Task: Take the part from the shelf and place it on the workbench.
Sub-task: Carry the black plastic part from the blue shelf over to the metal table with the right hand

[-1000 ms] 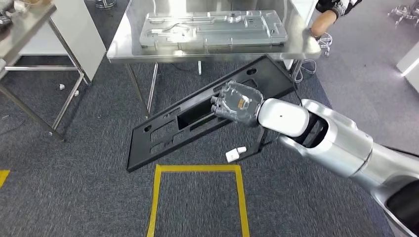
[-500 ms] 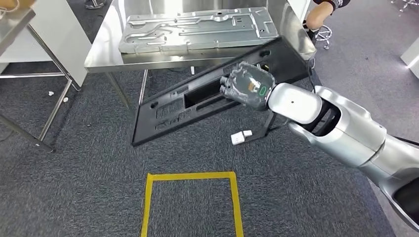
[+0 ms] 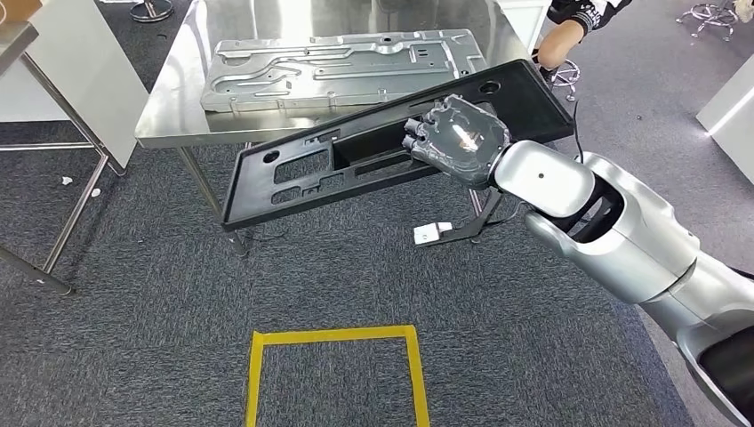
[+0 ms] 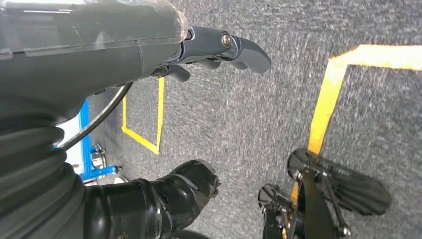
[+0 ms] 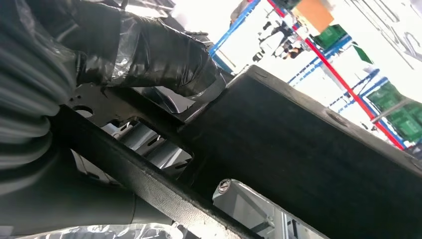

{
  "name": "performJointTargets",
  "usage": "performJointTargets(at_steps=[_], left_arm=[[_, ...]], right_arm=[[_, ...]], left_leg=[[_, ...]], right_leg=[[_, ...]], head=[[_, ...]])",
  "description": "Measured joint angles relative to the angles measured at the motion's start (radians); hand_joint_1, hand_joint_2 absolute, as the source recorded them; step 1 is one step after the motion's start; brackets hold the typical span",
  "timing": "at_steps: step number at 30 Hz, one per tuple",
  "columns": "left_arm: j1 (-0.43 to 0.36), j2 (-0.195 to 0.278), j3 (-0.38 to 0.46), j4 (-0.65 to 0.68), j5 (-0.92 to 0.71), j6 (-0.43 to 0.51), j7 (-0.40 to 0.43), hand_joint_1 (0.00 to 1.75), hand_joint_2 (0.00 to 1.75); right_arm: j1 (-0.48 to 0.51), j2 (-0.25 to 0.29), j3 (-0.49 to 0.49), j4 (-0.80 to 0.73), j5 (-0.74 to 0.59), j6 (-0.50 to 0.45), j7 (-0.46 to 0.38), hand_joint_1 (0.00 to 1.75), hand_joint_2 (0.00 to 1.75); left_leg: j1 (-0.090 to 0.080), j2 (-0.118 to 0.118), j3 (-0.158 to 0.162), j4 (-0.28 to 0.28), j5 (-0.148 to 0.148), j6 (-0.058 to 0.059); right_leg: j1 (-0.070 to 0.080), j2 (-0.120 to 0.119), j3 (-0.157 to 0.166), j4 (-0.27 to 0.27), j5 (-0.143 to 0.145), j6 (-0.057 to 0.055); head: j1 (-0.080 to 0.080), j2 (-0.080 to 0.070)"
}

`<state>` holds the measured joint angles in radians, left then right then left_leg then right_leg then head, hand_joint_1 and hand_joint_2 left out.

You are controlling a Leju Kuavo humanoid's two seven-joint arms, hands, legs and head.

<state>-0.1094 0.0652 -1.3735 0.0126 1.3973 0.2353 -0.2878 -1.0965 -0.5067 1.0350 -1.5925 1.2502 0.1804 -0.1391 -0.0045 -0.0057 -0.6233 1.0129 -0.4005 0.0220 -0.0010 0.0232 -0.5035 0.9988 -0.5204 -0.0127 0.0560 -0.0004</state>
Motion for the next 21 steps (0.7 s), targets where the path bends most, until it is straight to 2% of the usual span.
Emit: performJointTargets(at_steps=[11, 21], left_arm=[[-0.001, -0.001, 0.012, 0.000, 0.000, -0.010, -0.004, 0.00, 1.75], [-0.001, -0.006, 0.014, 0.000, 0.000, -0.007, -0.002, 0.00, 1.75]], right_arm=[[0.006, -0.007, -0.038, -0.002, 0.002, -0.005, -0.001, 1.75, 1.75], [0.095, 0.005, -0.148, -0.038, 0.053, -0.041, 0.034, 1.75, 1.75]], left_leg=[[-0.002, -0.003, 0.000, 0.001, -0.006, 0.012], [-0.003, -0.004, 0.000, 0.001, -0.008, 0.015]], right_leg=[[-0.002, -0.004, 0.010, -0.014, -0.001, 0.012], [-0.002, -0.005, 0.011, -0.015, -0.002, 0.015]], head=[[0.000, 0.000], [0.000, 0.000]])
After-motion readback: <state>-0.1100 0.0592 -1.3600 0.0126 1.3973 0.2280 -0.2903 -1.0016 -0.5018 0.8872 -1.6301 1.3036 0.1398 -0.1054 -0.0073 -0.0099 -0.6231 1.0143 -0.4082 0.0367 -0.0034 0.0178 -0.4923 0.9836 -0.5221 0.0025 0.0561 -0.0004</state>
